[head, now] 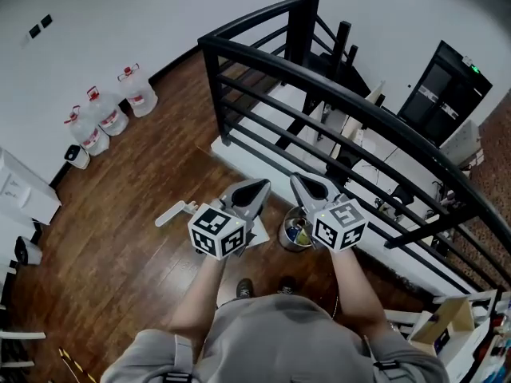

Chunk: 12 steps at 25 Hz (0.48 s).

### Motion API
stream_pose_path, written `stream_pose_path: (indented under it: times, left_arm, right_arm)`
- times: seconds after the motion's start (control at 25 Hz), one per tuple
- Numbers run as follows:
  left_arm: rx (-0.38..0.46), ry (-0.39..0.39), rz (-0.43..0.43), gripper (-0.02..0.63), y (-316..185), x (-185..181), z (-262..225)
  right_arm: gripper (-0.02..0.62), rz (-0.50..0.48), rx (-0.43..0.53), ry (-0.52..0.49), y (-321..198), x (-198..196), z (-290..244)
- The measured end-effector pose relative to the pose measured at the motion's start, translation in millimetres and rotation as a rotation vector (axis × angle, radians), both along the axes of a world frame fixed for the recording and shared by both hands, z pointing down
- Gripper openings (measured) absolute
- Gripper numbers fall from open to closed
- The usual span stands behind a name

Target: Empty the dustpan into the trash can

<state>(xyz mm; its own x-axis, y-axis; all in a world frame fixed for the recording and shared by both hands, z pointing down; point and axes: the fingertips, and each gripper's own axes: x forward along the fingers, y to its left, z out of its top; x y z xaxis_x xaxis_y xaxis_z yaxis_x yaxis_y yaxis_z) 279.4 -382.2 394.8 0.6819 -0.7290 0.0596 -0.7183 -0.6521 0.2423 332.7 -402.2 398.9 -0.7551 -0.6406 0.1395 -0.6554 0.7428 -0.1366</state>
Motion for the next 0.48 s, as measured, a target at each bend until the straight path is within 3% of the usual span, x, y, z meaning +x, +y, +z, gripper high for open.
stream_pose_path:
  times: [0.48]
  left_arm:
    - [0.043, -0.075, 0.043, 0.006, -4.0, 30.9, -15.0]
  right_arm:
    - [-0.002, 0.024, 0.045, 0.002, 2.7, 21.6, -24.8]
